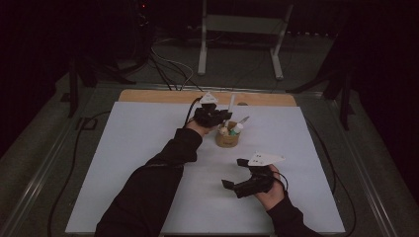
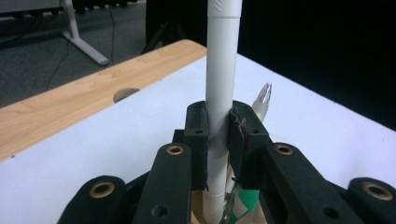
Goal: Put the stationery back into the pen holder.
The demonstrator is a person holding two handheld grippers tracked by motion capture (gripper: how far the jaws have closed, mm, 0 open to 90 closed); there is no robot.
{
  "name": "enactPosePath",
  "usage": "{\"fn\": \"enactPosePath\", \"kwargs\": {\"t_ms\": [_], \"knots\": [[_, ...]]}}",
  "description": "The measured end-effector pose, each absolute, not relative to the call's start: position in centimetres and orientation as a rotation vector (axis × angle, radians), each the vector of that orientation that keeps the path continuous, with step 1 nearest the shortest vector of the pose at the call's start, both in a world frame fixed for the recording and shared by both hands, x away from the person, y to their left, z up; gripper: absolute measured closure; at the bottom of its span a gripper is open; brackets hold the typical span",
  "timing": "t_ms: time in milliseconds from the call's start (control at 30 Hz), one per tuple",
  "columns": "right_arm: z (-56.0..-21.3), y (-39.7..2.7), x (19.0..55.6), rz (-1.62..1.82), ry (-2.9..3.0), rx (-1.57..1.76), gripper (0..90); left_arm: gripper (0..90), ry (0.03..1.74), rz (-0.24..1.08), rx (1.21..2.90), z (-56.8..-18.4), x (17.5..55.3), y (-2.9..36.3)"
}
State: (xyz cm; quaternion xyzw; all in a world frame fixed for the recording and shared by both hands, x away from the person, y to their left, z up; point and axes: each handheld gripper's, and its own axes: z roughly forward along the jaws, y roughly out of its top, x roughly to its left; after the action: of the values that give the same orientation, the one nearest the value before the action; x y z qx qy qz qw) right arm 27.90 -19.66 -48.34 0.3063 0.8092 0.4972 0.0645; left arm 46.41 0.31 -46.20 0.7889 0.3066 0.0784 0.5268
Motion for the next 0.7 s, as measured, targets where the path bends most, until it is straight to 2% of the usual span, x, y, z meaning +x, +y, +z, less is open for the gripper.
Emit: {"fn": "enactPosePath", "kwargs": {"t_ms": [500, 700], "knots": [[-48.5, -19.8, 28.0, 1.501, 2.446, 0.938, 1.3, 78.6, 0.712, 0.191, 1.935, -46.4, 46.2, -0.3], [-48.4, -19.8, 28.1, 1.504, 2.441, 0.943, 1.2, 47.9, 0.762, 0.217, 1.896, -45.4, 46.0, 0.4]]}}
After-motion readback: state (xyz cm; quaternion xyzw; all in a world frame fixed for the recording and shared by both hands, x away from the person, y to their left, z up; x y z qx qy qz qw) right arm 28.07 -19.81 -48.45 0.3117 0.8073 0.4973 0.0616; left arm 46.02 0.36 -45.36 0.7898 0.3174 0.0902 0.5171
